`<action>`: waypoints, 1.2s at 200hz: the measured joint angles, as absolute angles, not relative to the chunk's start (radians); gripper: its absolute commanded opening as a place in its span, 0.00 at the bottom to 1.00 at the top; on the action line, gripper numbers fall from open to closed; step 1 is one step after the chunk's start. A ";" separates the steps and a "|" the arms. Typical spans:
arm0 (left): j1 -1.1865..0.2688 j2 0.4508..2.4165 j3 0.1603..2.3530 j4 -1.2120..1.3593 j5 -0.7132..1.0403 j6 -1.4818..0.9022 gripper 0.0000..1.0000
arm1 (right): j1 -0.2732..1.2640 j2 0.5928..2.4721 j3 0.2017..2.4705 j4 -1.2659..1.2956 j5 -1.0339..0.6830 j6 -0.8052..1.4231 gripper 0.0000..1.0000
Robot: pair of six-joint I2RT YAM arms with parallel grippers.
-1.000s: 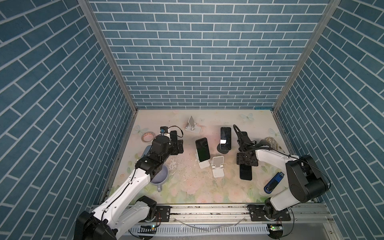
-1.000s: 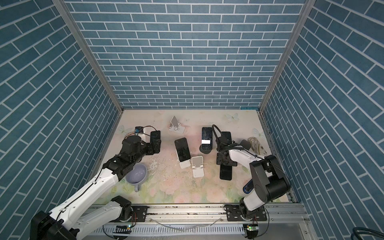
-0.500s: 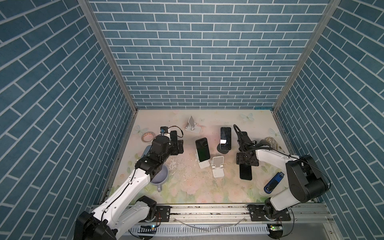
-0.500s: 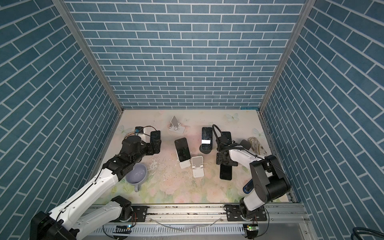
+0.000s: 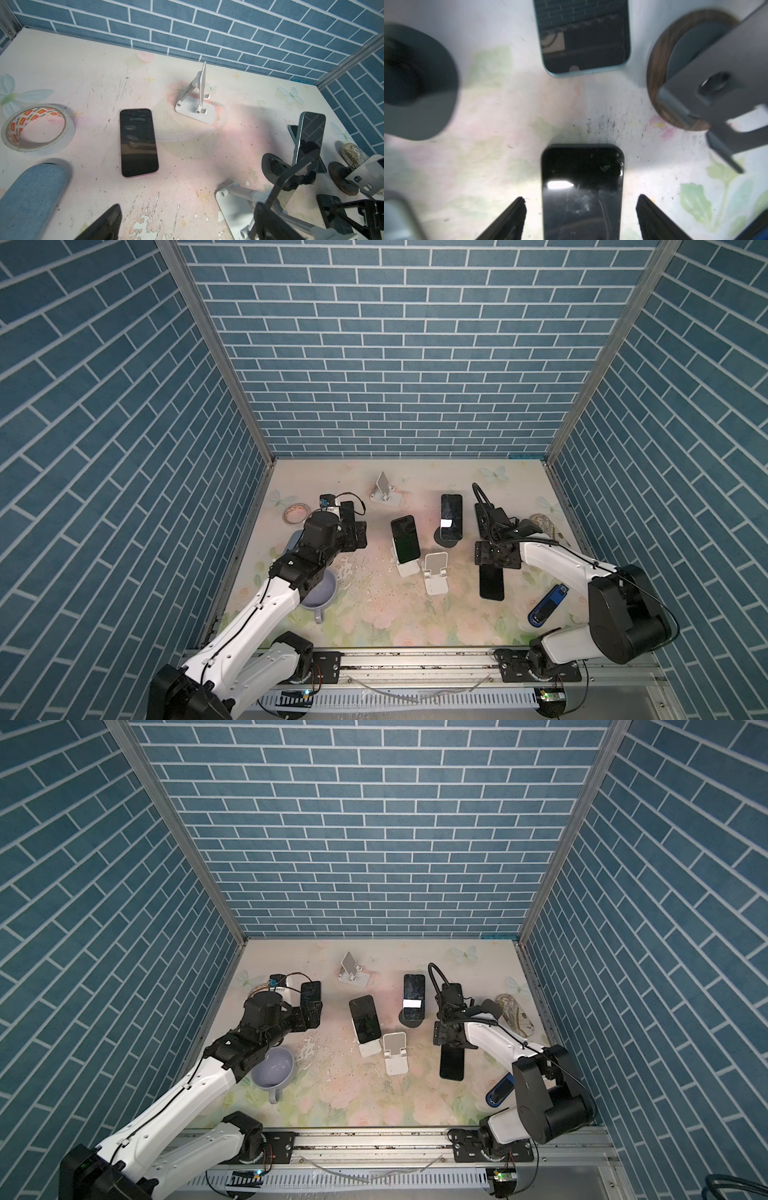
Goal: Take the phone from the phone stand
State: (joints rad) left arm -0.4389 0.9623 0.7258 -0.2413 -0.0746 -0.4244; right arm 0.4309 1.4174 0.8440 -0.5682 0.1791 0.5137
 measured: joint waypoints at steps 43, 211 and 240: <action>-0.550 0.964 0.796 -0.349 -0.241 -0.509 1.00 | 0.431 1.316 0.893 -0.554 0.180 0.496 0.84; -1.182 1.353 1.058 -0.508 -0.673 -0.861 1.00 | 0.416 1.224 0.882 -0.539 0.290 0.479 0.93; -1.232 1.450 1.145 -0.531 -0.646 -0.885 1.00 | 0.393 1.193 0.852 -0.540 0.293 0.470 0.96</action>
State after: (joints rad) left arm -1.2324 1.4498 1.1446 -0.5312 -0.6464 -0.8848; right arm 0.3931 1.1931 0.8520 -0.5400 0.2932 0.4702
